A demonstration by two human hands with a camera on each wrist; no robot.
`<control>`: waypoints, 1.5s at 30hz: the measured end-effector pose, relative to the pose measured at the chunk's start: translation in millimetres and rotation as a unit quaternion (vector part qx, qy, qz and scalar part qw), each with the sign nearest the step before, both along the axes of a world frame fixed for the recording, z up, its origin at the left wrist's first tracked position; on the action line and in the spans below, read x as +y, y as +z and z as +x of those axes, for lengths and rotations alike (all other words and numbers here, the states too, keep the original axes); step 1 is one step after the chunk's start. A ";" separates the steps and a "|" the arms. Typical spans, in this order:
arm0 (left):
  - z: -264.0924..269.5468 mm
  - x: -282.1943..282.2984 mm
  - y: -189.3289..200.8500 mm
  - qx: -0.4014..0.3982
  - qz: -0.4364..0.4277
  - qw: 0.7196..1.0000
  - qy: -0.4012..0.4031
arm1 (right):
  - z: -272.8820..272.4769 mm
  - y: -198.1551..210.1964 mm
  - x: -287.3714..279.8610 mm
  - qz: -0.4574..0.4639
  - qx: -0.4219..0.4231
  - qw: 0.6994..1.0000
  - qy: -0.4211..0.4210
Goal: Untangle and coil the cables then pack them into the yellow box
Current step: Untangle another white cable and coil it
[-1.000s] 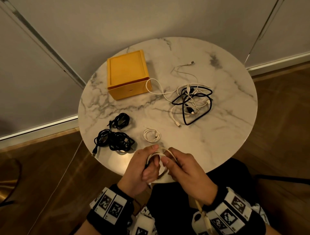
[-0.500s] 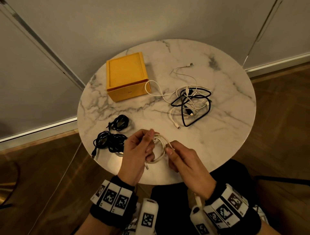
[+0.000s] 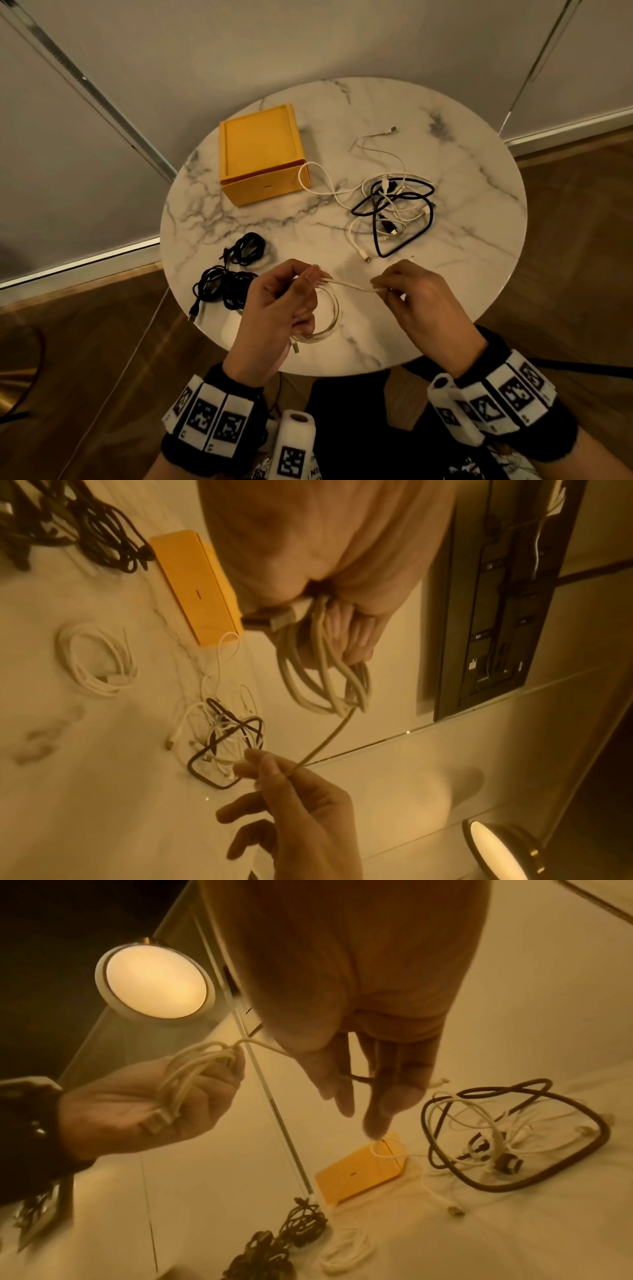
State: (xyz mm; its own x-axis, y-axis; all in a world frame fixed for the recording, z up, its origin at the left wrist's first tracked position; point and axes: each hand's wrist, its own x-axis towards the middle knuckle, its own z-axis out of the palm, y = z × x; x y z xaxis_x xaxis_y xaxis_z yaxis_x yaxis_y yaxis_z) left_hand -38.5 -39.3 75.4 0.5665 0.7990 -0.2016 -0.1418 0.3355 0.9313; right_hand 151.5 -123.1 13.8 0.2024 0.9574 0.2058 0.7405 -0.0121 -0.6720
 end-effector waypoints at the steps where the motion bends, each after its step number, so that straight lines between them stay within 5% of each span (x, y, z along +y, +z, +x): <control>1: 0.8 0.5 1.8 -0.009 -0.005 1.000 0.004 | -3.5 3.7 -2.3 0.000 -0.013 1.000 0.000; 6: 5.3 3.2 4.9 -0.019 0.002 1.000 0.005 | -17.9 1.9 -5.6 -0.017 -0.027 0.998 0.046; 10: 4.6 1.2 4.1 -0.020 -0.015 1.000 -0.008 | -11.6 2.6 -2.3 -0.002 0.129 0.992 0.006; 13: 2.7 1.6 4.4 -0.015 -0.020 1.000 -0.011 | -4.1 14.6 -2.3 0.023 0.402 0.915 -0.035; 17: 5.7 -1.1 3.5 -0.022 -0.026 0.999 -0.030 | -8.4 26.6 -4.2 0.034 0.614 0.788 -0.023; 20: 8.9 -2.6 6.0 -0.016 -0.009 0.999 -0.044 | -17.5 27.6 -3.5 0.007 0.680 0.733 -0.007; 27: 14.3 -8.0 8.4 -0.035 -0.014 0.997 -0.065 | -33.5 25.2 -0.2 -0.025 0.743 0.668 0.023; 30: 17.2 -12.0 6.8 -0.064 -0.038 0.996 -0.059 | -40.8 23.7 -0.8 -0.031 0.725 0.688 0.018; 38: 18.9 -9.1 -2.8 0.009 0.095 0.995 0.036 | -31.1 32.0 -4.0 -0.058 0.535 0.843 0.027; 42: 24.0 -14.6 2.2 -0.023 0.110 0.993 0.042 | -36.3 31.7 0.7 -0.109 0.533 0.835 0.077; 45: 26.2 -17.6 -0.4 -0.041 0.106 0.992 0.055 | -34.5 35.3 2.3 -0.104 0.497 0.860 0.055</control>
